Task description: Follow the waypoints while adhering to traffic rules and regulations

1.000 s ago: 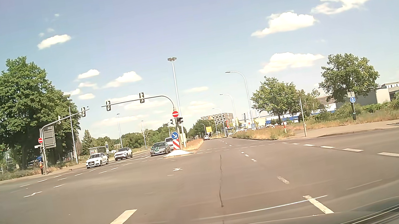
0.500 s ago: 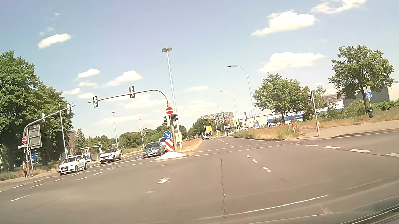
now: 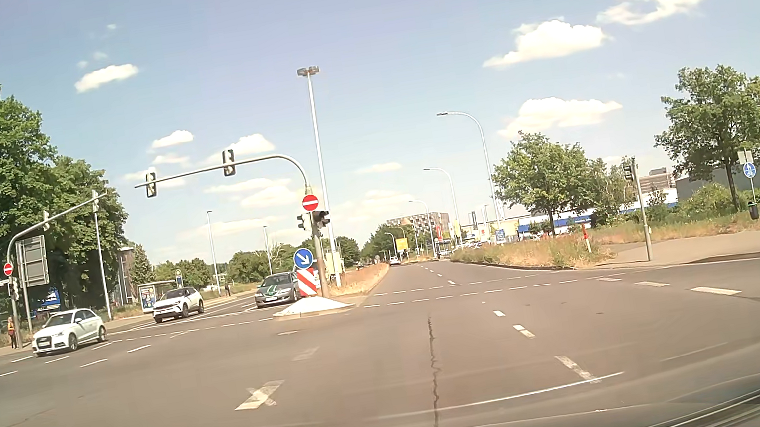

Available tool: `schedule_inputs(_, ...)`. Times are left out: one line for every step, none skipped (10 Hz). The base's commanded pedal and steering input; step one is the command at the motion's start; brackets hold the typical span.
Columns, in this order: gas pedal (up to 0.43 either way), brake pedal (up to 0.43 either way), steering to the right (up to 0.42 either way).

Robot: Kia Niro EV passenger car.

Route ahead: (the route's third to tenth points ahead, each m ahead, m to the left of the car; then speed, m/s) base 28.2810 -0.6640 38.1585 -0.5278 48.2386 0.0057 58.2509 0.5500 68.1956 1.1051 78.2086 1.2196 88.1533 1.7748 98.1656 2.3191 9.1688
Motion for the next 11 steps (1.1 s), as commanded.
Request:
schedule_inputs(0.449, 0.03, -0.006)
schedule_inputs(0.449, 0.03, -0.005)
schedule_inputs(0.449, 0.03, -0.005)
schedule_inputs(0.449, 0.03, -0.005)
schedule_inputs(0.449, 0.03, -0.005)
schedule_inputs(0.449, 0.03, -0.004)
schedule_inputs(0.449, 0.03, -0.004)
schedule_inputs(0.441, 0.03, -0.004)
schedule_inputs(0.441, 0.03, -0.004)
schedule_inputs(0.441, 0.03, -0.003)
schedule_inputs(0.429, 0.03, -0.003)
